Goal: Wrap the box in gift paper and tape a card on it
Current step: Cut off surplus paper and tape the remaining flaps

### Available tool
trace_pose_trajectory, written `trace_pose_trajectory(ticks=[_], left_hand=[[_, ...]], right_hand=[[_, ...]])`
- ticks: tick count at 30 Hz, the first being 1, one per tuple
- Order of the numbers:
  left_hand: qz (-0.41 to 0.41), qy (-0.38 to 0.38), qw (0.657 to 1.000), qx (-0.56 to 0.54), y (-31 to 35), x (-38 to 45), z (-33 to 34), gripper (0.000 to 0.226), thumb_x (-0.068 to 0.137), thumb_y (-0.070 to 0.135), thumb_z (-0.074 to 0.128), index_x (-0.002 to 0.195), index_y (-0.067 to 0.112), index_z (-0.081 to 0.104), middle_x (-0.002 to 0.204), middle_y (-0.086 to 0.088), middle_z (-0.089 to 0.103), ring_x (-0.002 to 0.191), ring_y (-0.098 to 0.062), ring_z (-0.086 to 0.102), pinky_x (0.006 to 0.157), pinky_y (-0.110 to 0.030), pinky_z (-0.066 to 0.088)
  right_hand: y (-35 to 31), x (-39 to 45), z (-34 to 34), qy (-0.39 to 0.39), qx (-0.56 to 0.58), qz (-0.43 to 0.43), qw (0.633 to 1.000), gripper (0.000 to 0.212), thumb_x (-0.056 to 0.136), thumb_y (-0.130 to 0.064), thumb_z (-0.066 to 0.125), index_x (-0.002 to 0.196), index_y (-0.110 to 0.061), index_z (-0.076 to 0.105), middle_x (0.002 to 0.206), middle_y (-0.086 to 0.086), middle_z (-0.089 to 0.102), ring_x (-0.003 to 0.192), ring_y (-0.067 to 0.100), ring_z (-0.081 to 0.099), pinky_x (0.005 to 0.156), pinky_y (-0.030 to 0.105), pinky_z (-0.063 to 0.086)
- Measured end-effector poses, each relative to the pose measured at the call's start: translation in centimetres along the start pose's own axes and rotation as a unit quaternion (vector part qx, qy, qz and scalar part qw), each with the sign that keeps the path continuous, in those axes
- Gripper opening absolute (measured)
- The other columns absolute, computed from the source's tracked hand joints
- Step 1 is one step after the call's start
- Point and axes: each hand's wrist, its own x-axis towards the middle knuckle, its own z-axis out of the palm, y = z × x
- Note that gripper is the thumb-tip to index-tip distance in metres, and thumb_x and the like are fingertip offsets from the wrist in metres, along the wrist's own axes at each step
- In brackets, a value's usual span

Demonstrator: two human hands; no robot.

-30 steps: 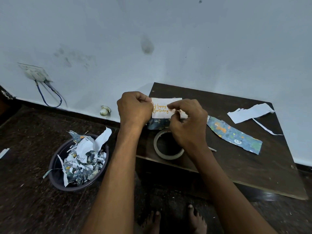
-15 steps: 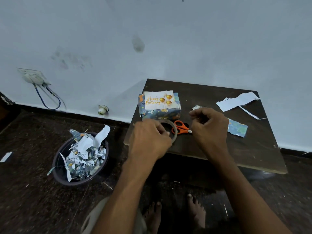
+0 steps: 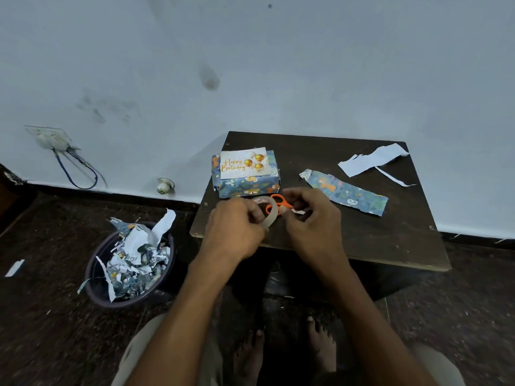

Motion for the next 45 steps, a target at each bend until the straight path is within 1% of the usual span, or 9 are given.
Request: trace_pose_trajectory(ticks=[4,7,12,18,24,28,32,39,45], left_hand=[[0.016,-0.032,0.976,-0.214,-1.5,-1.1,-1.3,0.023,0.079,0.0,0.079,0.071,0.021,0.074,0.071,-0.001,0.07,0.067,-0.012,0.059,0.071,-0.029,0.047],[0.02,-0.06,0.938,-0.34,-2.1,-2.2,-1.5,0.005,0.082,0.01,0.07,0.08,0.014,0.074,0.072,-0.008,0.07,0.072,-0.017,0.06,0.075,-0.031,0.047],[-0.005,-0.061,0.889,-0.453,-1.7,-2.7,-1.5,0.017,0.095,0.004,0.051,0.085,0.004,0.065,0.062,-0.004,0.057,0.066,-0.016,0.056,0.066,-0.023,0.046],[-0.065,-0.068,0.822,-0.561,-0.4,-3.7,-1.2,0.024,0.08,0.013,0.043,0.065,0.005,0.059,0.056,-0.004,0.04,0.06,-0.021,0.047,0.067,-0.033,0.041],[0.044,-0.086,0.934,-0.344,-0.7,-6.3,0.0,0.018,0.077,0.021,0.054,0.071,0.014,0.07,0.071,-0.007,0.066,0.069,-0.017,0.056,0.067,-0.032,0.041],[0.128,-0.082,0.953,-0.264,-0.7,-7.3,0.1,0.014,0.08,0.028,0.061,0.072,0.018,0.067,0.069,-0.007,0.062,0.066,-0.013,0.053,0.063,-0.031,0.041],[0.143,-0.121,0.948,-0.256,-0.9,-6.9,0.0,0.029,0.075,0.042,0.058,0.073,0.014,0.064,0.068,-0.015,0.06,0.066,-0.027,0.051,0.064,-0.044,0.042],[0.136,-0.154,0.898,-0.389,-0.4,-6.9,0.0,0.025,0.071,0.026,0.059,0.067,0.001,0.058,0.058,-0.013,0.047,0.059,-0.018,0.042,0.057,-0.031,0.032],[0.167,-0.131,0.872,-0.441,-0.3,-6.9,-0.6,0.033,0.073,0.028,0.057,0.073,-0.005,0.058,0.063,-0.035,0.044,0.061,-0.024,0.038,0.056,-0.032,0.03]], right_hand=[[-0.1,-0.1,-0.8,-0.061,0.07,-0.027,0.995,0.024,0.085,-0.02,0.069,0.108,-0.024,0.076,0.107,-0.01,0.072,0.105,0.019,0.063,0.091,0.049,0.051],[-0.2,-0.6,-1.8,-0.127,0.156,0.013,0.98,0.019,0.088,-0.024,0.067,0.102,-0.017,0.079,0.101,0.001,0.075,0.099,0.033,0.067,0.089,0.055,0.052],[-0.9,-2.4,-3.4,-0.19,0.286,0.112,0.933,0.013,0.093,-0.006,0.068,0.099,0.001,0.076,0.095,0.022,0.075,0.084,0.025,0.071,0.079,0.034,0.056],[-2.0,-5.5,-5.3,-0.258,0.327,0.157,0.896,0.019,0.081,-0.006,0.069,0.097,0.003,0.076,0.092,0.013,0.076,0.074,0.006,0.067,0.066,0.015,0.05],[-2.0,-6.8,-6.2,-0.269,0.293,0.183,0.899,0.011,0.076,-0.017,0.078,0.085,-0.011,0.081,0.083,0.013,0.075,0.074,0.02,0.065,0.068,0.026,0.053],[-2.2,-6.5,-6.4,-0.26,0.274,0.167,0.911,0.002,0.079,-0.017,0.081,0.08,-0.015,0.081,0.082,0.015,0.073,0.077,0.023,0.063,0.069,0.027,0.052],[-2.4,-6.1,-6.3,-0.262,0.273,0.15,0.913,0.016,0.085,-0.019,0.07,0.071,-0.016,0.075,0.07,0.008,0.067,0.067,0.015,0.057,0.065,0.024,0.046],[-2.6,-6.0,-6.9,-0.291,0.348,0.182,0.872,0.017,0.085,-0.015,0.062,0.076,-0.009,0.075,0.065,0.012,0.063,0.058,0.018,0.055,0.064,0.031,0.045],[-3.1,-5.8,-7.4,-0.324,0.365,0.16,0.858,0.021,0.081,-0.01,0.058,0.083,-0.009,0.079,0.068,0.011,0.063,0.063,0.013,0.054,0.067,0.024,0.044]])
